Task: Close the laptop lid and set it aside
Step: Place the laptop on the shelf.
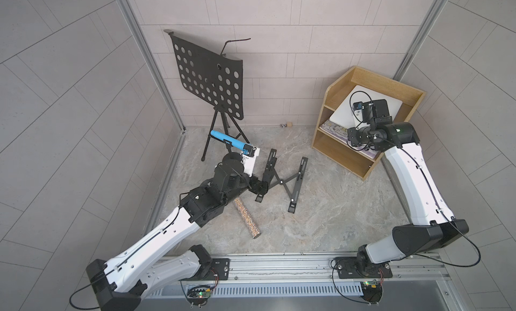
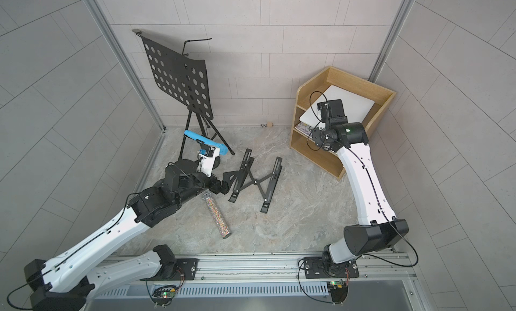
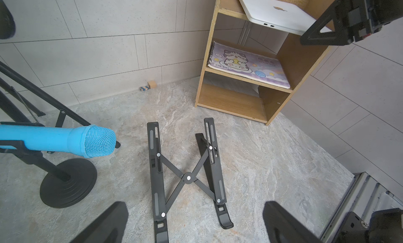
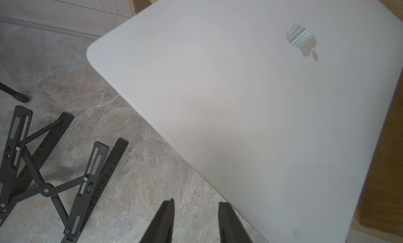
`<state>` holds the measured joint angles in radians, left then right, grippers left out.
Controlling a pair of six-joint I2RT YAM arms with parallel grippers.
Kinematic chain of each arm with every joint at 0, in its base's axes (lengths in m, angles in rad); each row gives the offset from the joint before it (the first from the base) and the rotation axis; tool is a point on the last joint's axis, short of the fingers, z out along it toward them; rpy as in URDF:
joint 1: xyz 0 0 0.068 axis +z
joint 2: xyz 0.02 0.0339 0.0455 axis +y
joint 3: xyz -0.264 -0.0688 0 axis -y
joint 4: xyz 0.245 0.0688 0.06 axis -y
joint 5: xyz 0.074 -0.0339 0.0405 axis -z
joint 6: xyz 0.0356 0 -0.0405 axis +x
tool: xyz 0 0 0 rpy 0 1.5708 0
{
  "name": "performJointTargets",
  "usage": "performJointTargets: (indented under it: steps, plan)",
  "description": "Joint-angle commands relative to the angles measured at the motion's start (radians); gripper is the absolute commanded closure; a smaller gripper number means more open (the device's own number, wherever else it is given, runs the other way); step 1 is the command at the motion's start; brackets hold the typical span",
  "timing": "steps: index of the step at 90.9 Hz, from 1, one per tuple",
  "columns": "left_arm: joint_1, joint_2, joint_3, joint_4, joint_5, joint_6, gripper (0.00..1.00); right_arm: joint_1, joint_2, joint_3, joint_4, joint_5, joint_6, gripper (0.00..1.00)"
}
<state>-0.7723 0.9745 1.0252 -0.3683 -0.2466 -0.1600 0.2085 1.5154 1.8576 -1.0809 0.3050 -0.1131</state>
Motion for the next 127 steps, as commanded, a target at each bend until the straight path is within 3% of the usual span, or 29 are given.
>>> performJointTargets:
  steps: [1, 35, 57, 127]
  plan:
    - [0.005, -0.017, -0.004, 0.002, 0.013, 0.002, 0.00, -0.011, -0.002, 0.027, 0.017, -0.011, 0.019, 0.62]
    - [0.006, -0.025, -0.002, -0.007, 0.007, 0.002, 0.00, -0.011, 0.058, 0.079, 0.021, -0.071, 0.045, 0.62]
    - [0.007, -0.024, -0.006, 0.001, 0.008, 0.000, 0.00, -0.002, 0.061, 0.089, 0.026, -0.267, 0.038, 0.62]
    - [0.008, -0.027, -0.008, 0.000, -0.003, 0.012, 0.00, 0.025, 0.262, 0.279, 0.019, -0.082, 0.053, 0.64]
